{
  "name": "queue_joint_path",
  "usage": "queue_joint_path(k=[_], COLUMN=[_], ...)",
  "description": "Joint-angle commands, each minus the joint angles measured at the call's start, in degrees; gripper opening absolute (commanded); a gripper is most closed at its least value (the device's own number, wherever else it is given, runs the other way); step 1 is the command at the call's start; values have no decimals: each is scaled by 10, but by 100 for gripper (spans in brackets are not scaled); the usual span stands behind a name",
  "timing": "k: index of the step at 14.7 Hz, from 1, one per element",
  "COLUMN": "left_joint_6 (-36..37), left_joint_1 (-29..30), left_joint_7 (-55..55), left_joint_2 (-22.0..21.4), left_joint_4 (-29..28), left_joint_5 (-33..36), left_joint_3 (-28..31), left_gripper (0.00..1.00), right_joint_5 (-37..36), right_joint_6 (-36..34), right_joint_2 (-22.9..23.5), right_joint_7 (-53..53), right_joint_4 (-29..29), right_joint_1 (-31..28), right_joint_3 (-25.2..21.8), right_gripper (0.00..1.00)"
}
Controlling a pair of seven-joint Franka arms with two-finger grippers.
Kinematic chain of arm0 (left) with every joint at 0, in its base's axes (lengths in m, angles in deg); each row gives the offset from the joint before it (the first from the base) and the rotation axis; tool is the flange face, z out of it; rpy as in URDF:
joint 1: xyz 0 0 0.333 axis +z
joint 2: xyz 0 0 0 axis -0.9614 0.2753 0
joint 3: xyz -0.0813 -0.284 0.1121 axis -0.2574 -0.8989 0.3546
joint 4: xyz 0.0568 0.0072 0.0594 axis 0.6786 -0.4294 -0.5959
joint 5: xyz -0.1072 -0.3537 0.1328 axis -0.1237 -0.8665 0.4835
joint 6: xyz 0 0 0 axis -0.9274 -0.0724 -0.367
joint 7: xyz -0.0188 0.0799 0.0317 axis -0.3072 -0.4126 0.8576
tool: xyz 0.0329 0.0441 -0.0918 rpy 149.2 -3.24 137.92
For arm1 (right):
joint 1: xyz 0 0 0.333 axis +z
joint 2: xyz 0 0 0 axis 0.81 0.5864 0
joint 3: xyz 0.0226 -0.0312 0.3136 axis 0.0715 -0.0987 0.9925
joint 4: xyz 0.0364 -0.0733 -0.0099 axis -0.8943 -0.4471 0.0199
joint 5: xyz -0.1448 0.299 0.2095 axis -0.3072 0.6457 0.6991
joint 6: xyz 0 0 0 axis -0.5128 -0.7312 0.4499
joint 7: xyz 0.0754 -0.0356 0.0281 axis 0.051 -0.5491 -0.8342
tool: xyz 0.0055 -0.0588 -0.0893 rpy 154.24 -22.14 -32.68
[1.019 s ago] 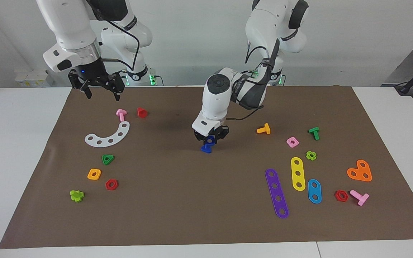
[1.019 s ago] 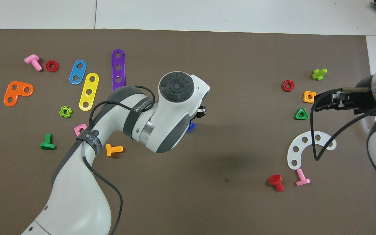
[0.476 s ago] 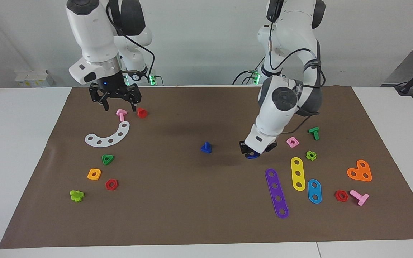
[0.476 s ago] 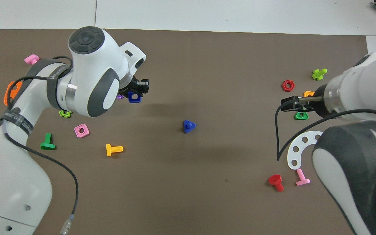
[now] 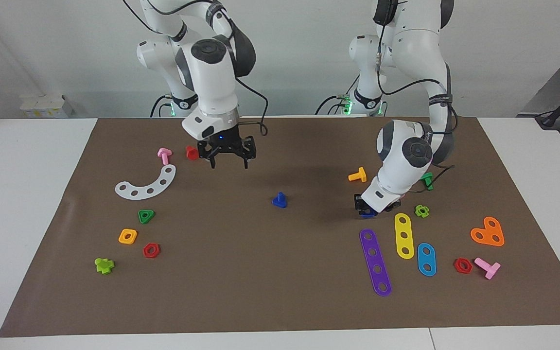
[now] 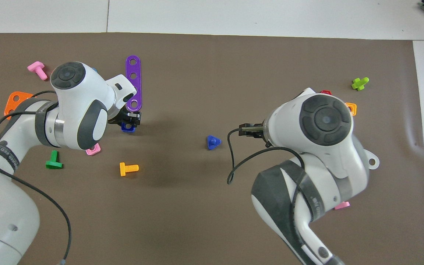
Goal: Unscrew and place screws in storage area
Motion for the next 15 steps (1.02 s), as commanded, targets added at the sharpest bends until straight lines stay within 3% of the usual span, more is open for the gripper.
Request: queue_joint_path(k=[1, 2, 3, 4, 6, 9, 12, 15], left_joint_6=[-21, -33, -49, -55, -55, -13, 87, 133], left_joint_1=[3, 2, -1, -1, 2, 7, 37, 94], left_joint_7=[-14, -14, -14, -14, -15, -16, -24, -114], left_joint_2=[-42, -44, -45, -45, -44, -39, -40, -56], left_joint_4=[-61, -67, -74, -75, -72, -33, 42, 55], left_joint_5=[-7, -7, -7, -7, -7, -2, -2, -2], left_joint_3=[-1, -1, -1, -1, -1, -1, -1, -1], left_gripper=[17, 37, 81, 100, 100, 100, 100, 100], right_joint_5=[-2, -3, -6, -11, -13, -50, -83, -90], right_joint_6=[39, 54, 71, 89, 111, 110, 129, 141], right_joint_2=[38, 53, 68, 83, 100, 174, 195, 213], right_joint_7=[28, 29, 38, 56, 67, 116, 122, 125], right_joint_4=[2, 2, 2, 3, 10, 84, 82, 78], right_joint_1=[16, 30, 40, 46, 59, 83, 86, 96], right_joint_3=[-2, -2, -3, -3, -3, -4, -3, -3], right_gripper=[98, 98, 98, 97, 95, 92, 81, 66])
